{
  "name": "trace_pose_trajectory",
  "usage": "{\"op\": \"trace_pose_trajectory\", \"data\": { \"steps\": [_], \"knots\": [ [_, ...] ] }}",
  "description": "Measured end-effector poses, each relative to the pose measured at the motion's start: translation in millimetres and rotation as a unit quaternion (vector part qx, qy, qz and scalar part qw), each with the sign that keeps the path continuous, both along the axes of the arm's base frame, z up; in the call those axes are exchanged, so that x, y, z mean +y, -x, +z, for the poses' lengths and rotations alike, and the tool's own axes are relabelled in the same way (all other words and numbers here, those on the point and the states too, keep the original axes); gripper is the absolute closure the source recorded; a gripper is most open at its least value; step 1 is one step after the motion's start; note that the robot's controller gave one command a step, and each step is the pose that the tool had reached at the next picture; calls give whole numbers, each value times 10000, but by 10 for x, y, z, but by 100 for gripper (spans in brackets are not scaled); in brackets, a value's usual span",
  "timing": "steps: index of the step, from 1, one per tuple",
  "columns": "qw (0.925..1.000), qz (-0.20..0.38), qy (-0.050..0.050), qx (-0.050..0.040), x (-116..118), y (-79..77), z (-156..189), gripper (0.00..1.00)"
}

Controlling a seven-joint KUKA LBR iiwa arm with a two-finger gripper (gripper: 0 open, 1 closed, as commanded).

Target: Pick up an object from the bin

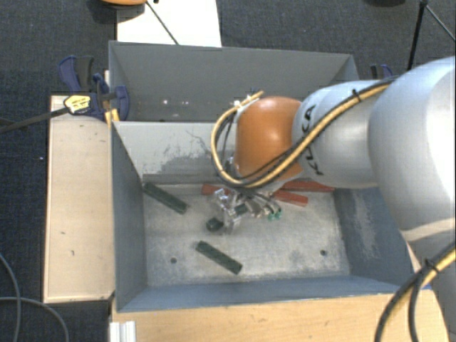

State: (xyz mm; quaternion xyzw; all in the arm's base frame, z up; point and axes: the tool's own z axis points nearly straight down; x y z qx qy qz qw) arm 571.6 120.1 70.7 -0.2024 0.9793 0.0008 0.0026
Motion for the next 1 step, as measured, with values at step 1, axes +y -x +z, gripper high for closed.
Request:
{"op": "trace_pose_trajectory", "data": {
  "steps": [1],
  "knots": [
    [10000, -68, 6, 2, -141, -126, 1454, 100]
  ]
}}
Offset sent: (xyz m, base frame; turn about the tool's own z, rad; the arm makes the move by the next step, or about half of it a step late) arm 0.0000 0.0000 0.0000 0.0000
